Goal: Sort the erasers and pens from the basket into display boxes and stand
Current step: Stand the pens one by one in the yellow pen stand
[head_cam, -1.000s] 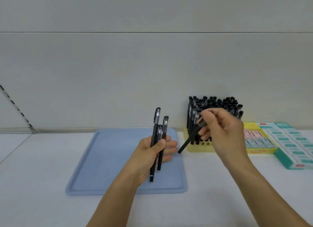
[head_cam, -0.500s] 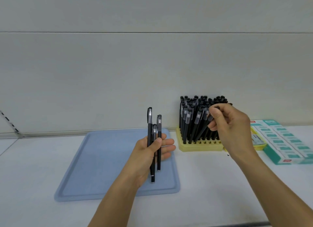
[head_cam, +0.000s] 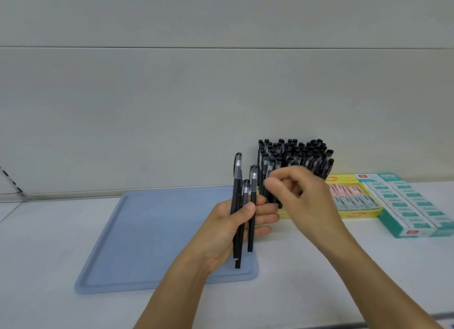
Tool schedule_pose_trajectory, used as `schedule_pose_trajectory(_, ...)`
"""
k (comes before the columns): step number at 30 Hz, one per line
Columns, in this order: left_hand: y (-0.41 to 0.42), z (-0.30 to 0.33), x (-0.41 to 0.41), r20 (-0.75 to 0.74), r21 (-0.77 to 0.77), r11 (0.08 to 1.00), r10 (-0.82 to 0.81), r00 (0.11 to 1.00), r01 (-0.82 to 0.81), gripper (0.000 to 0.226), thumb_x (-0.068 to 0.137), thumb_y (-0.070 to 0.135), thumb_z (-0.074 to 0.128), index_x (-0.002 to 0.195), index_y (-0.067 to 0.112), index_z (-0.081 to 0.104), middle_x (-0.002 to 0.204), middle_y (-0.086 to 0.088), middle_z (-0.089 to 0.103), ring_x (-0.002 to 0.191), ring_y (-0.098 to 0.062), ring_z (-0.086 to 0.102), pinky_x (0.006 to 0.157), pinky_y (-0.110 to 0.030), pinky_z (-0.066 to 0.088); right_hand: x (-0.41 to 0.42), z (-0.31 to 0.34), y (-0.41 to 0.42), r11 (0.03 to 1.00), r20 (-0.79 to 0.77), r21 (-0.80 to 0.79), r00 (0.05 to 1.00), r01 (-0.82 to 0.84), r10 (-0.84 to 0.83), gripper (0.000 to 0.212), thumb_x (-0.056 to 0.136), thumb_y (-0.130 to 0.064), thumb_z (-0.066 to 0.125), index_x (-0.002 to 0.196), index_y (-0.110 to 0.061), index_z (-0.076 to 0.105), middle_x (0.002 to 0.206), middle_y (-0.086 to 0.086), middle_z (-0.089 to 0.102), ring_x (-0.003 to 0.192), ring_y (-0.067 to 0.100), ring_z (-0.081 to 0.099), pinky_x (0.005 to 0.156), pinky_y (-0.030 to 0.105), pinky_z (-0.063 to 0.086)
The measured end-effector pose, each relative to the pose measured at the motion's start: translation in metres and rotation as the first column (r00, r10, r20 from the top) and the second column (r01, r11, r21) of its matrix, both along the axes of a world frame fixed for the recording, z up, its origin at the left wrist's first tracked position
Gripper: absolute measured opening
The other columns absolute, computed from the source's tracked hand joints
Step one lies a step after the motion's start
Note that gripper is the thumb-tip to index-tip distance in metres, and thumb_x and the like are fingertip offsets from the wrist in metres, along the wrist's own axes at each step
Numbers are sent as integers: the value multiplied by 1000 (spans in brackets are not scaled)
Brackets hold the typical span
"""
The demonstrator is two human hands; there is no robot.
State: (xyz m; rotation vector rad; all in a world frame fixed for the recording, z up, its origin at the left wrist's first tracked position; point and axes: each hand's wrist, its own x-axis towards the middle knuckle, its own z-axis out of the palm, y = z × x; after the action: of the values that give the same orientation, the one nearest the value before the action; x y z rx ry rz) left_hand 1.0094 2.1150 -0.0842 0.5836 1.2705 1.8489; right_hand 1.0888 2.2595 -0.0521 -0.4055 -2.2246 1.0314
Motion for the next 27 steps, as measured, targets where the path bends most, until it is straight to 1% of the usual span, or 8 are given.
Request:
schedule_pose_trajectory(3, 7, 1, 5, -100, -43, 996, -80, 992, 76, 29, 102, 14, 43, 125, 4, 59, 118, -13, 69, 112, -28, 65, 97, -44, 51, 0, 5, -2, 977, 30, -146, 987, -153, 159, 8, 86, -20, 69, 79, -22, 68, 75, -7, 64, 64, 4, 54, 62, 19, 45)
schedule_pose_trajectory(5, 8, -1, 3, -96, -66, 997, -47, 994, 41, 28, 102, 13, 43, 123, 5, 59, 116, -12, 70, 111, -26, 66, 97, -44, 51, 5, 13, 7, 969, -84, -231, 994, -93, 75, 8, 89, -15, 66, 81, -13, 66, 67, -6, 64, 58, 5, 56, 53, 17, 45)
schedule_pose_trajectory(7, 7, -6, 0, -62, -83, 996, 12, 998, -18, 26, 102, 13, 43, 120, 4, 59, 114, -11, 71, 110, -24, 67, 96, -43, 52, 14, 21, 21, 962, -173, -271, 983, 14, -63, 6, 92, -15, 62, 88, -12, 62, 70, -3, 67, 57, 9, 62, 51, 17, 49)
schedule_pose_trajectory(10, 5, -10, -2, -14, -84, 993, 79, 997, -80, 25, 102, 12, 43, 119, 2, 59, 112, -12, 71, 107, -24, 68, 94, -42, 53, 21, 22, 39, 976, -144, -145, 972, 164, -185, 7, 94, -22, 59, 93, -15, 59, 79, 2, 68, 67, 9, 67, 65, 22, 56)
schedule_pose_trajectory(13, 5, -10, 0, -7, -84, 992, 94, 996, -95, 24, 102, 12, 43, 117, 2, 59, 111, -12, 72, 106, -24, 68, 93, -42, 54, 18, 11, 46, 978, -112, -87, 974, 190, -199, 5, 93, -23, 60, 89, -22, 57, 79, -1, 67, 71, 11, 68, 73, 38, 58)
schedule_pose_trajectory(15, 5, -8, 1, -13, -88, 992, 95, 995, -95, 24, 102, 12, 43, 117, 2, 59, 111, -12, 72, 106, -24, 68, 92, -41, 54, 15, 3, 47, 982, -109, -64, 977, 178, -184, 11, 93, -21, 60, 86, -27, 54, 80, -3, 66, 73, 12, 68, 73, 43, 58)
schedule_pose_trajectory(24, 3, -6, 3, -6, -83, 993, 86, 996, -87, 24, 102, 12, 43, 118, 2, 59, 112, -12, 72, 106, -25, 68, 92, -41, 55, 2, -15, 51, 992, 39, 47, 993, 114, -116, 9, 90, -20, 64, 85, -22, 57, 77, -4, 66, 74, 17, 66, 71, 46, 56)
schedule_pose_trajectory(27, 2, -3, 5, 67, -38, 999, 33, 997, -30, 25, 102, 13, 44, 119, 1, 58, 113, -15, 71, 107, -29, 68, 89, -39, 56, 4, -8, 48, 972, 119, 118, 969, 204, -218, 15, 82, -38, 73, 87, -30, 62, 78, -11, 60, 71, 5, 57, 64, 37, 50)
